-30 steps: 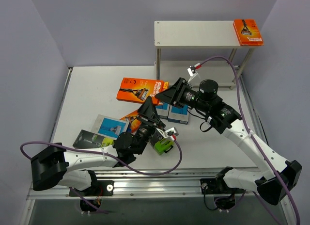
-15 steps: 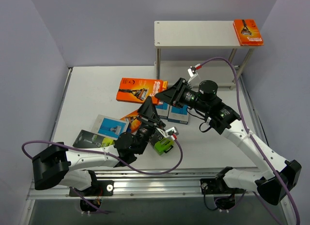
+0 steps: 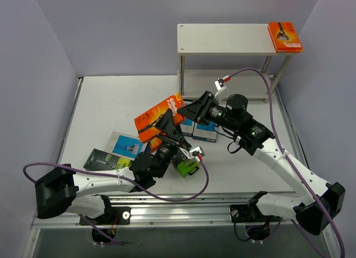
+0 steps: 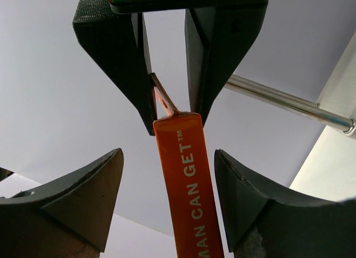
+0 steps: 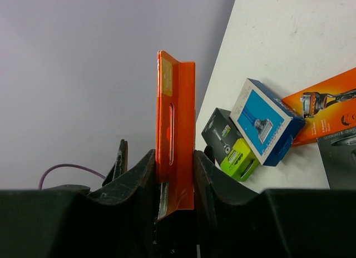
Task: Place and organize the shaving razors onto the shelf
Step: Pass the shaving razor from the left arm to the right
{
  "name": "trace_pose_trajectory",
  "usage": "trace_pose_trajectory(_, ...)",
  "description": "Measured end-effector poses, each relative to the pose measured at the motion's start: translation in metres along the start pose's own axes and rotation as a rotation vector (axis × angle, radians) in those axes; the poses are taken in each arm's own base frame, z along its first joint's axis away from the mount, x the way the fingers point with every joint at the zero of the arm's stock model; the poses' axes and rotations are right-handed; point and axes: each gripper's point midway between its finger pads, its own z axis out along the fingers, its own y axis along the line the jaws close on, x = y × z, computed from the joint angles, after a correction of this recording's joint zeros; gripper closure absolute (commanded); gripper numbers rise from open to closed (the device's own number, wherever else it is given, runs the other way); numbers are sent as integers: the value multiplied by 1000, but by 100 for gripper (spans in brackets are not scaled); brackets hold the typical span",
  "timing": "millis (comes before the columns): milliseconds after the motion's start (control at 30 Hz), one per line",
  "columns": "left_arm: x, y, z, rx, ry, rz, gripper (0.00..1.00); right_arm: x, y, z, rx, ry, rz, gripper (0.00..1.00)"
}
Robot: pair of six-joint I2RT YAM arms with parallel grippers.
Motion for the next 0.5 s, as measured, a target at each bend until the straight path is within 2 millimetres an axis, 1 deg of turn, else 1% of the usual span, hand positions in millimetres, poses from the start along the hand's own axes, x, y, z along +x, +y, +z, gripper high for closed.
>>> trace_pose_trajectory(167,-1,0,-3,9,-8,-5,21,-2,0,1,1,-12,2,100)
trace_pose_trajectory(300,0,-1,-5,24,-11,-27,22,-4,-1,1,7,-22,0,100)
trace_pose_trajectory(367,1,-2,-8,43,-12,-44,26,-4,-2,1,10,-24,-2,100)
trace_pose_trajectory(400,2,-2,-9,47,-11,-55,32,-4,-2,1,12,-24,-4,100)
trace_pose_trajectory(467,6,-1,-13,58,-4,-75,38,-3,-4,1,18,-18,-4,100)
trace_pose_trajectory(500,7,-1,-14,63,-2,-87,45,-3,-3,1,18,-17,-5,100)
